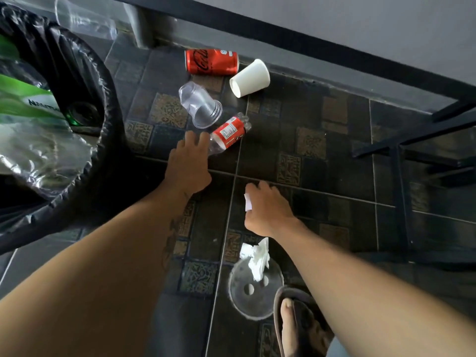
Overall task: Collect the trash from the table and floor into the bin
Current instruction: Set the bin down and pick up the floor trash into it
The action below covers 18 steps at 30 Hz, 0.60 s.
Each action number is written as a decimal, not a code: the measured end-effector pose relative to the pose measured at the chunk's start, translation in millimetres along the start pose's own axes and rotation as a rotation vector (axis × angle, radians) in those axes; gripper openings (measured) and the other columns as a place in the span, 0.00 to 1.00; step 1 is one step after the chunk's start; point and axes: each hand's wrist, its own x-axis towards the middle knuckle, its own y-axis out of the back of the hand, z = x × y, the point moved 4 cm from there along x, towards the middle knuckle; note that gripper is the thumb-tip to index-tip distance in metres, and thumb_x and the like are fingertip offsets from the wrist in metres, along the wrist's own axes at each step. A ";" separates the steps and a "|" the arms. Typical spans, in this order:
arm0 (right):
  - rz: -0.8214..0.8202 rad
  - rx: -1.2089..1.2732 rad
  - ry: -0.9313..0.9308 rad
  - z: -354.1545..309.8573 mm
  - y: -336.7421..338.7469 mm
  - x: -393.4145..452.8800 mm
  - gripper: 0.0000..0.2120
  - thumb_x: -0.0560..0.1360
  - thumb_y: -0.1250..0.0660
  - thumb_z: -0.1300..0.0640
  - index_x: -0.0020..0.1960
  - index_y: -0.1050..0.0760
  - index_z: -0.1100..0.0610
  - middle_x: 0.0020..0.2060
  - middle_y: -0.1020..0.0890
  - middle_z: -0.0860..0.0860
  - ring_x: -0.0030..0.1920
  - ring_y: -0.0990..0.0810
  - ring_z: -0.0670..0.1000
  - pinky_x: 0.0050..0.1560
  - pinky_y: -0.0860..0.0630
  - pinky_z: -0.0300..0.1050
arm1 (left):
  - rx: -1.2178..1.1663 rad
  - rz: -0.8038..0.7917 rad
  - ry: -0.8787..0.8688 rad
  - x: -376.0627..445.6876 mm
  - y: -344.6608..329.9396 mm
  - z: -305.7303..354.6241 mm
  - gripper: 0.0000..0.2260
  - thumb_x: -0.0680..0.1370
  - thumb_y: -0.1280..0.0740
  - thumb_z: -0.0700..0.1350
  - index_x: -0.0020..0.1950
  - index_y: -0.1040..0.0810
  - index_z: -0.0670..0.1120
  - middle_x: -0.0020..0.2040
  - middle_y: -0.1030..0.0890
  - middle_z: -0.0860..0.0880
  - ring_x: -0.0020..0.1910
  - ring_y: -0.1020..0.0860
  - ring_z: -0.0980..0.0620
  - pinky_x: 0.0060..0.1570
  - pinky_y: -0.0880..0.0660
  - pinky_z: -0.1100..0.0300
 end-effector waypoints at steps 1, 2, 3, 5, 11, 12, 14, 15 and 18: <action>-0.028 0.031 -0.021 3.9 -0.1 -8.7 0.22 0.71 0.32 0.58 0.63 0.33 0.53 0.60 0.28 0.55 0.60 0.27 0.61 0.54 0.25 0.54 | -0.001 0.001 -0.023 0.8 -1.8 4.4 0.35 0.65 0.26 0.37 0.70 0.36 0.45 0.64 0.30 0.39 0.58 0.25 0.37 0.52 0.23 0.43; -0.056 0.081 -0.052 7.9 -0.1 -17.7 0.19 0.70 0.32 0.59 0.59 0.33 0.52 0.58 0.28 0.54 0.57 0.26 0.59 0.52 0.25 0.53 | 0.006 -0.002 -0.045 1.4 -4.6 8.0 0.36 0.65 0.26 0.37 0.71 0.36 0.45 0.64 0.30 0.39 0.58 0.25 0.36 0.53 0.23 0.42; -0.069 0.146 -0.087 10.3 1.0 -22.6 0.16 0.70 0.33 0.59 0.55 0.33 0.52 0.55 0.27 0.53 0.54 0.25 0.58 0.50 0.25 0.52 | 0.033 -0.005 -0.062 4.6 -4.2 9.1 0.37 0.67 0.26 0.37 0.73 0.37 0.46 0.64 0.29 0.39 0.58 0.25 0.36 0.53 0.23 0.42; -0.102 0.270 -0.188 16.9 -3.2 -37.9 0.12 0.68 0.35 0.59 0.50 0.33 0.52 0.51 0.27 0.52 0.50 0.24 0.56 0.46 0.26 0.52 | 0.095 -0.018 -0.086 5.3 -7.8 13.6 0.37 0.68 0.26 0.38 0.74 0.38 0.45 0.63 0.27 0.38 0.58 0.24 0.36 0.54 0.24 0.42; -0.060 0.204 -0.323 2.1 -48.3 -77.1 0.27 0.69 0.28 0.53 0.63 0.36 0.53 0.60 0.33 0.55 0.59 0.27 0.60 0.52 0.24 0.52 | 0.076 -0.128 -0.016 3.2 -11.6 14.4 0.42 0.67 0.24 0.40 0.76 0.44 0.41 0.64 0.27 0.37 0.59 0.24 0.32 0.54 0.25 0.40; -0.038 0.172 -0.304 -2.3 -55.5 -80.9 0.30 0.68 0.26 0.55 0.65 0.37 0.54 0.62 0.34 0.56 0.59 0.28 0.59 0.52 0.23 0.50 | 0.034 -0.164 0.004 4.7 -13.7 12.8 0.42 0.68 0.24 0.41 0.75 0.43 0.41 0.65 0.28 0.37 0.60 0.25 0.32 0.56 0.26 0.40; 0.001 0.178 -0.290 -4.9 -63.4 -84.2 0.32 0.67 0.25 0.60 0.66 0.38 0.54 0.62 0.34 0.56 0.59 0.26 0.58 0.52 0.21 0.49 | -0.036 -0.207 0.026 8.3 -15.4 12.7 0.37 0.69 0.24 0.44 0.72 0.38 0.42 0.66 0.28 0.37 0.62 0.26 0.34 0.60 0.26 0.41; 0.017 0.200 -0.287 -4.3 -63.3 -82.9 0.32 0.68 0.25 0.62 0.65 0.38 0.53 0.62 0.32 0.56 0.59 0.25 0.58 0.52 0.20 0.49 | -0.056 -0.216 0.034 10.0 -14.3 13.1 0.33 0.69 0.24 0.46 0.70 0.35 0.43 0.65 0.28 0.38 0.63 0.26 0.36 0.61 0.26 0.43; 0.071 0.229 -0.226 -0.9 -47.7 -67.9 0.29 0.66 0.26 0.66 0.62 0.36 0.53 0.59 0.30 0.55 0.56 0.23 0.57 0.49 0.21 0.47 | -0.210 -0.152 0.130 17.6 -4.7 12.3 0.25 0.71 0.27 0.46 0.65 0.29 0.44 0.61 0.28 0.41 0.61 0.26 0.40 0.60 0.27 0.48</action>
